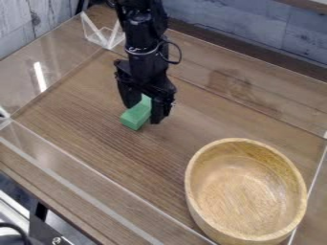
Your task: Put green stick into wooden bowl
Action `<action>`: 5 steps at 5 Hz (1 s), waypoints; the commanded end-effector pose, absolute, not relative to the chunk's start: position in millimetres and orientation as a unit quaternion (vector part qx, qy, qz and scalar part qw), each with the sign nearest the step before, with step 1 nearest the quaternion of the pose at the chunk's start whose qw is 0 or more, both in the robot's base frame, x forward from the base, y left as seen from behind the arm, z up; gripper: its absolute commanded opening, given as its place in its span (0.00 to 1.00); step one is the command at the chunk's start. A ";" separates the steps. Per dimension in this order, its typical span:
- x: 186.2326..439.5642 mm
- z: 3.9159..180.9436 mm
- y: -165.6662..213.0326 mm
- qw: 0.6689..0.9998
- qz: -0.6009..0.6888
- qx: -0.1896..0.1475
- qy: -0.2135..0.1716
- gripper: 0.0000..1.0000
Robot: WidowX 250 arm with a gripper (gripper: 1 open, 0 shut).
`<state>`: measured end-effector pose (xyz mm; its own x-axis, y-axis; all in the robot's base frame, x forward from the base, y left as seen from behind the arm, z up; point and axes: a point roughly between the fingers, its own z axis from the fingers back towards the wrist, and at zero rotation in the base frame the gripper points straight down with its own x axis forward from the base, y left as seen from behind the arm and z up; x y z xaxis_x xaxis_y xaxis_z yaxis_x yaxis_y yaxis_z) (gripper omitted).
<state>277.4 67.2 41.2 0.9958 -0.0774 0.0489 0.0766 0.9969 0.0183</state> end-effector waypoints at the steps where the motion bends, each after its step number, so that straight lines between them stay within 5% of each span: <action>1: 287.1 53.4 76.4 0.998 -0.029 0.020 -0.055 0.00; 5: 292.5 61.9 51.4 0.998 -0.022 0.009 -0.052 0.00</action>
<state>281.4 49.8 42.6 0.9981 -0.0534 0.0319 0.0532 0.9986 0.0050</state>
